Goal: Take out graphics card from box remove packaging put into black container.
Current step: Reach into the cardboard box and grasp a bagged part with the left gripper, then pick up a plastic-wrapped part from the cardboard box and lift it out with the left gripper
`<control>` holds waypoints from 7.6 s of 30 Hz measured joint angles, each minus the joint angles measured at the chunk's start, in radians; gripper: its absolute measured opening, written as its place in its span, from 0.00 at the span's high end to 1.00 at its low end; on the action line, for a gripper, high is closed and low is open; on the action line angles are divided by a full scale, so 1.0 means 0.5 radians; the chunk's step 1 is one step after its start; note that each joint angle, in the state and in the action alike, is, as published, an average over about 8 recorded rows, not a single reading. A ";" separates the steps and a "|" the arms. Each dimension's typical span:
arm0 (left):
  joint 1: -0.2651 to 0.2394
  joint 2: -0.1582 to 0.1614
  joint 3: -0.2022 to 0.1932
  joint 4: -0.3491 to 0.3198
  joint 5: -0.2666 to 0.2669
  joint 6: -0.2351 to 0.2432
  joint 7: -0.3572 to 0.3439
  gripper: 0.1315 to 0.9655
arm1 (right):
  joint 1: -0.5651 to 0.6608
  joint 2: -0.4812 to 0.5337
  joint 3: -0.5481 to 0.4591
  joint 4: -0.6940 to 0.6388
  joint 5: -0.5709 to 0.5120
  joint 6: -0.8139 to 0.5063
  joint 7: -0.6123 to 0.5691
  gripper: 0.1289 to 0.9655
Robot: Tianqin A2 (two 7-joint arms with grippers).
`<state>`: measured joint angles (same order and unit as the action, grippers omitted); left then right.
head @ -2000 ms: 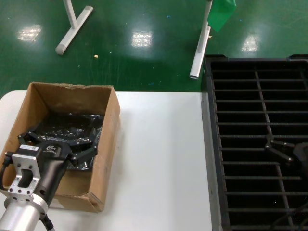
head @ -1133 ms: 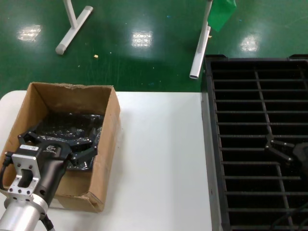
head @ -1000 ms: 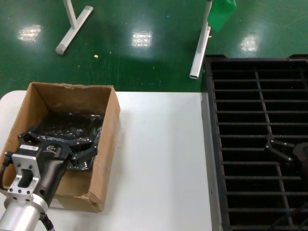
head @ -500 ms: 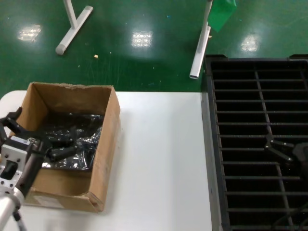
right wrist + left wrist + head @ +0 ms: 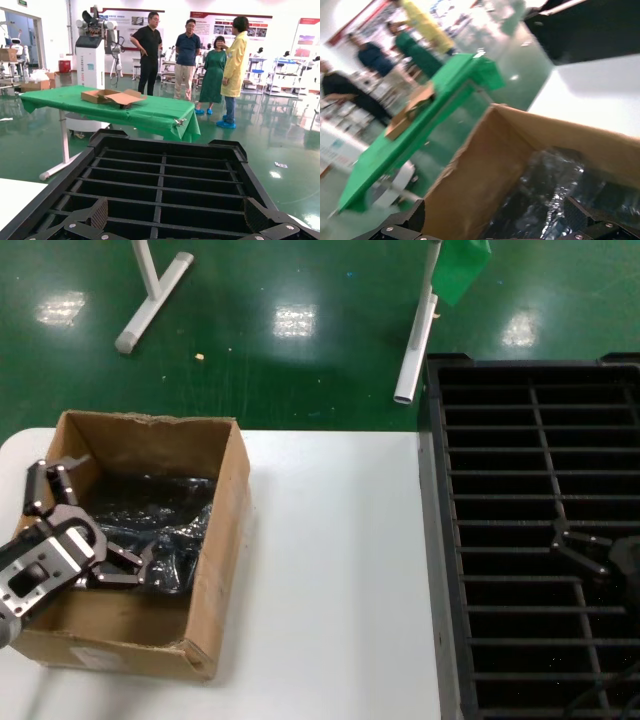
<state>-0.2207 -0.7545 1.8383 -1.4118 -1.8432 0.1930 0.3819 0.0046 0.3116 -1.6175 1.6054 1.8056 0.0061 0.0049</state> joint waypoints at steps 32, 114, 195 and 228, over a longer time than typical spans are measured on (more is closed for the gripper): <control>-0.612 0.197 0.256 0.317 1.605 0.623 -0.293 0.00 | 0.000 0.000 0.000 0.000 0.000 0.000 0.000 0.00; -0.860 0.290 0.346 0.908 1.271 0.535 0.215 0.91 | 0.000 0.000 0.000 0.000 0.000 0.000 0.000 0.00; 0.646 -0.491 -1.116 -1.290 0.038 1.205 0.435 0.99 | 0.000 0.000 0.000 0.000 0.000 0.000 0.000 0.00; -0.410 0.022 -0.323 -0.258 -0.147 1.792 1.176 0.99 | -0.008 0.051 -0.033 0.012 0.043 0.022 0.027 0.00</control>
<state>-0.4256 -0.7436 1.6767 -1.5409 -1.9167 1.0890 0.9700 0.0006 0.3372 -1.6339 1.6114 1.8270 0.0170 0.0186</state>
